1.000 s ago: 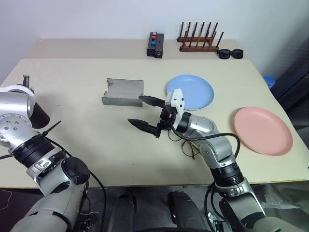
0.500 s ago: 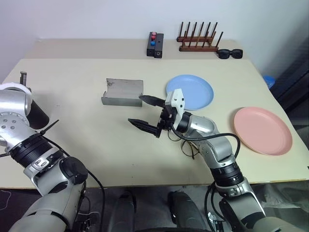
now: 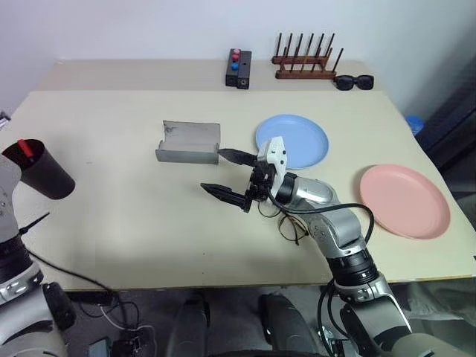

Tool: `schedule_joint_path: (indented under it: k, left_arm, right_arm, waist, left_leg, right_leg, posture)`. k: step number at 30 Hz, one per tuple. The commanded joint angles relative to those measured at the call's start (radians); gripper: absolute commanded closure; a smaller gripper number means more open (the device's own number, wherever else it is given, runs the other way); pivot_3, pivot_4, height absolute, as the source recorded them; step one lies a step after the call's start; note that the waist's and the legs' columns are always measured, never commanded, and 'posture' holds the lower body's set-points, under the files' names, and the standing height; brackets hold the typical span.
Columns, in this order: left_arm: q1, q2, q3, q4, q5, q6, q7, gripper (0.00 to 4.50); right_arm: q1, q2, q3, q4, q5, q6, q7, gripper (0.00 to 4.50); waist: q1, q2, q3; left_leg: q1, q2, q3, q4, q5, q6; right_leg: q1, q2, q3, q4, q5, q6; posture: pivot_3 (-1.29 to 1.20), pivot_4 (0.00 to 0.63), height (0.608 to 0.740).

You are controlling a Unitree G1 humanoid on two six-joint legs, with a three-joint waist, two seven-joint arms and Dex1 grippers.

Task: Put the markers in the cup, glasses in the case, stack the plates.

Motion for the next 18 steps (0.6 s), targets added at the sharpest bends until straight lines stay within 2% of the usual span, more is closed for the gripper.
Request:
schedule_joint_path:
  k: [1, 8, 18]
  left_arm:
    - [0.043, 0.026, -0.025, -0.020, 0.116, -0.055, -0.065, 4.27]
    - [0.044, -0.070, -0.019, 0.018, 0.171, -0.122, -0.150, 4.27]
    - [0.057, -0.158, -0.012, 0.008, 0.267, -0.132, -0.178, 4.27]
  right_arm:
    - [-0.024, -0.015, -0.036, -0.034, 0.052, 0.025, 0.023, 0.00]
    - [-0.026, -0.018, -0.030, -0.034, 0.050, 0.012, 0.027, 0.00]
    - [-0.026, -0.007, -0.033, -0.039, 0.058, -0.002, 0.019, 0.00]
  waist:
    - [0.001, 0.000, 0.000]
    - [-0.001, -0.001, 0.000]
    - [-0.002, -0.001, 0.000]
  left_leg:
    - [0.000, 0.000, 0.000, 0.000, 0.000, 0.000]
    - [0.000, 0.000, 0.001, -0.001, 0.000, 0.000]
    - [-0.001, 0.000, 0.001, -0.001, 0.000, 0.000]
  right_leg:
    - [0.000, 0.000, 0.000, -0.001, 0.000, -0.001]
    - [-0.001, -0.001, 0.000, -0.001, 0.001, -0.001]
    - [-0.001, -0.001, 0.000, -0.001, 0.001, -0.001]
  posture:
    - [0.00, 0.150, 0.740]
    - [0.00, 0.150, 0.740]
    - [0.00, 0.150, 0.740]
